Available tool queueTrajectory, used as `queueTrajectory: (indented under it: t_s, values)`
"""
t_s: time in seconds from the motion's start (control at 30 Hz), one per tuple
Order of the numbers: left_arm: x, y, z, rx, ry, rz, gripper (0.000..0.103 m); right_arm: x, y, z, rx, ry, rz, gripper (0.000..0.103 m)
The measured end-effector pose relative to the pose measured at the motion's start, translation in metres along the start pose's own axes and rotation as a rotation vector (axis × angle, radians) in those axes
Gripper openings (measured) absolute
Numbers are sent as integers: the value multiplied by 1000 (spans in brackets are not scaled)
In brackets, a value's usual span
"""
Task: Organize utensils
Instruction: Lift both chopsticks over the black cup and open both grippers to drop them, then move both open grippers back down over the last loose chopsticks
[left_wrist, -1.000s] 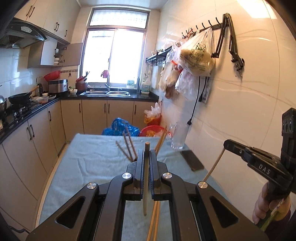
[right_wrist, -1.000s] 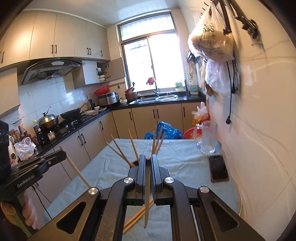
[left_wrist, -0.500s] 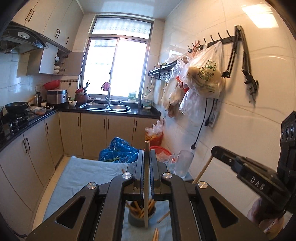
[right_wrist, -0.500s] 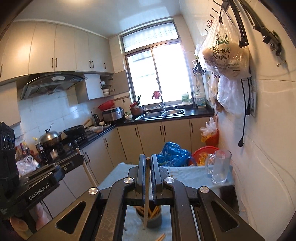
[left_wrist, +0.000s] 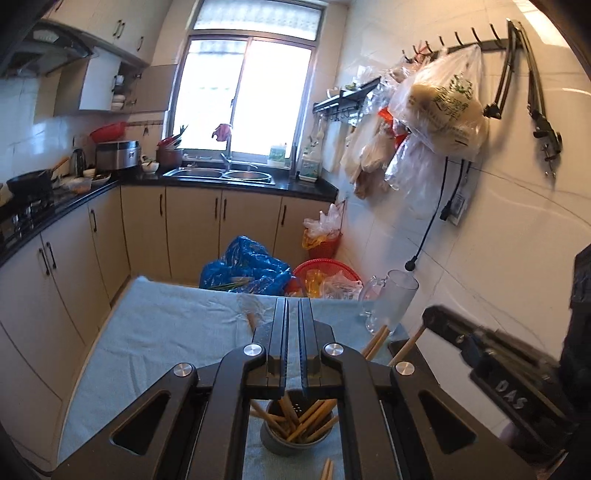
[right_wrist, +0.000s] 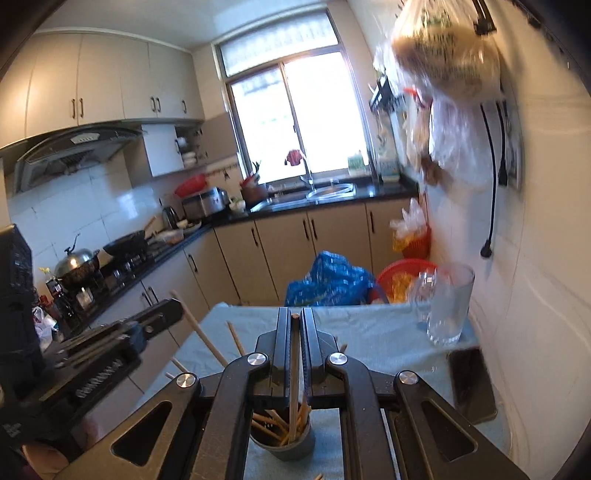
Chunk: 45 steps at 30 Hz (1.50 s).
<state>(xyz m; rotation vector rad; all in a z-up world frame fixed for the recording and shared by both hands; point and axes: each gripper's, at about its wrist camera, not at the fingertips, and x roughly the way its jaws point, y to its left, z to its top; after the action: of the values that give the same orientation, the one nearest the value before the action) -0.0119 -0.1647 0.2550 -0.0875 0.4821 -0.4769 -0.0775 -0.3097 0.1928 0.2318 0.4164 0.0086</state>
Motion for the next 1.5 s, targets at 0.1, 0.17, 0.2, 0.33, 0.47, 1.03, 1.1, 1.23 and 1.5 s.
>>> queueTrajectory:
  t_s: [0.1,0.17,0.2,0.33,0.47,1.03,1.1,1.23,1.5]
  values:
    - [-7,5,2,-13,-1,-9,9,7,-6,-5,20,14,-4,6]
    - [-14,5,2,-19,-7,-12,22,8,-10,-6,41,20,-3,11]
    - [-22,5,1,-20,-18,-12,31,8,-11,-6,46,20,-3,15]
    - [-49,3,-1,-7,-49,-31,37,-4,-13,-6,57,-3,-10,37]
    - [-75,2,-8,5,-75,-33,45,-25,-12,-5,62,-23,-17,41]
    - [-87,54,-132,-12,182,5,51,-67,-28,-109,46,228,-45,61]
    - [-75,55,-161,8,262,-14,51,-67,-32,-133,63,274,-38,61]
    - [-57,51,-205,22,391,-91,51,-67,-43,-176,134,338,-15,61]
    - [-30,22,-264,143,548,-167,29,-68,-48,-228,265,385,29,61]
